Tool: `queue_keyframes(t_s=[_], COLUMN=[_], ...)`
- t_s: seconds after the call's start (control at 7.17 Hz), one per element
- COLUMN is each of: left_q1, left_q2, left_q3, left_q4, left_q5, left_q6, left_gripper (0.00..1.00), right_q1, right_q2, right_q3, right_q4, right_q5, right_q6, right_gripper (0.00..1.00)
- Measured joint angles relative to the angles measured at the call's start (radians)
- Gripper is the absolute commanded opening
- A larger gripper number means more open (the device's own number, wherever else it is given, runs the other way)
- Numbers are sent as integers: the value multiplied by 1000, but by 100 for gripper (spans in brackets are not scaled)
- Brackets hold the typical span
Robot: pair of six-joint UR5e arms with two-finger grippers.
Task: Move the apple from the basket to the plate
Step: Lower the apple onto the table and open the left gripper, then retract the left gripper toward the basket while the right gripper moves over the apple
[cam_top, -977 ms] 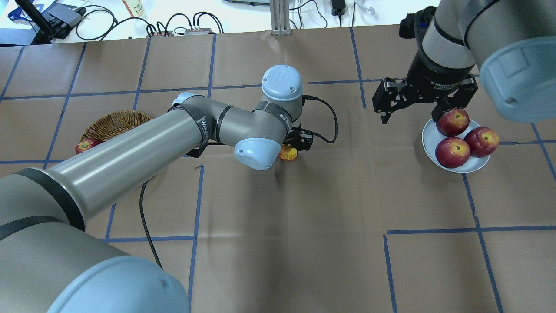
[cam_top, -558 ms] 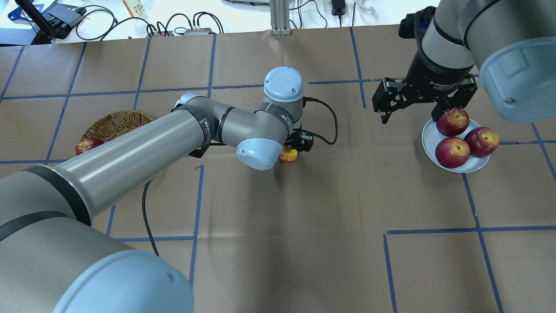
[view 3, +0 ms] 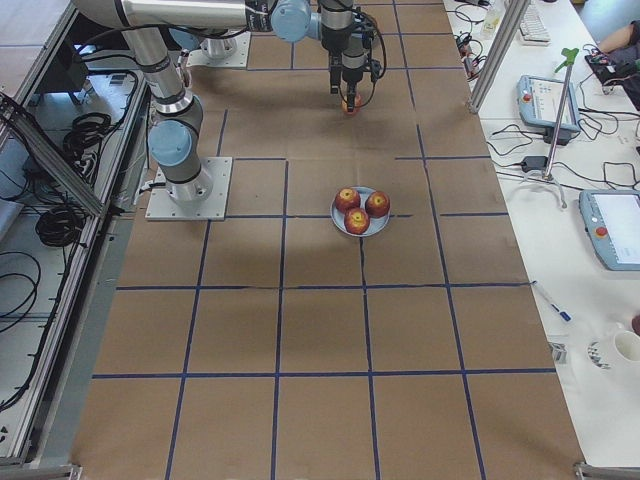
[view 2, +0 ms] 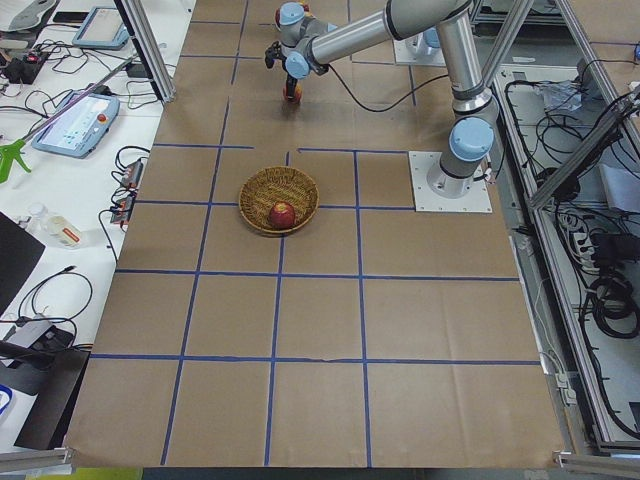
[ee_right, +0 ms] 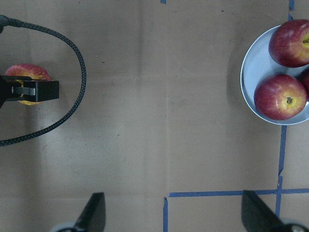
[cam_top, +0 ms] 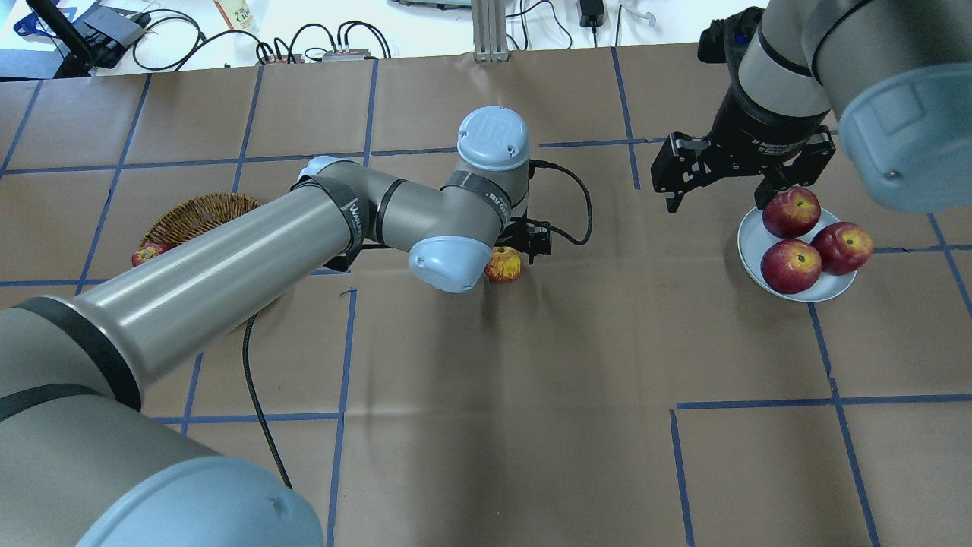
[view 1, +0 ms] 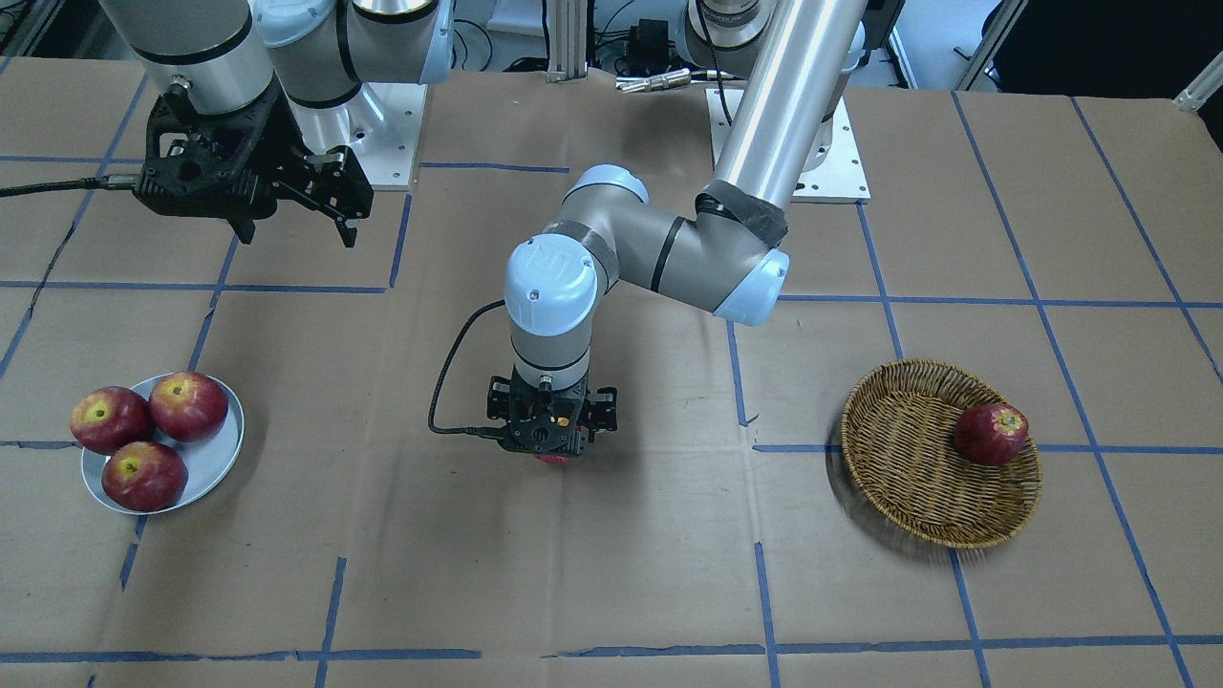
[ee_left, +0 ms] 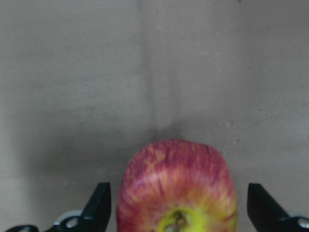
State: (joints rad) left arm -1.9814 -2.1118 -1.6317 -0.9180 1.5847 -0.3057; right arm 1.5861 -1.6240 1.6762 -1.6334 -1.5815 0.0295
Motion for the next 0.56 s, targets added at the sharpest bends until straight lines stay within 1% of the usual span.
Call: queue_keyframes(t_s=[0.14,0.28,0.56], left_q1=[13,39,114], left_q2=[55,128,300], left_q3=[3,4,1], left_q4=[-41,-117,-320], left_q5=[0,0,3], left_q6=[7,31,120], left_gripper=[99,99,99], right_q1=[0,0,5], right_q2=[4,12,49], right_q3=[-4,-11,-53], right_q4=[-4,-7,-6], right_q5=[0,1,3], right_q6=[0,2,11], right_gripper=[100,100,100])
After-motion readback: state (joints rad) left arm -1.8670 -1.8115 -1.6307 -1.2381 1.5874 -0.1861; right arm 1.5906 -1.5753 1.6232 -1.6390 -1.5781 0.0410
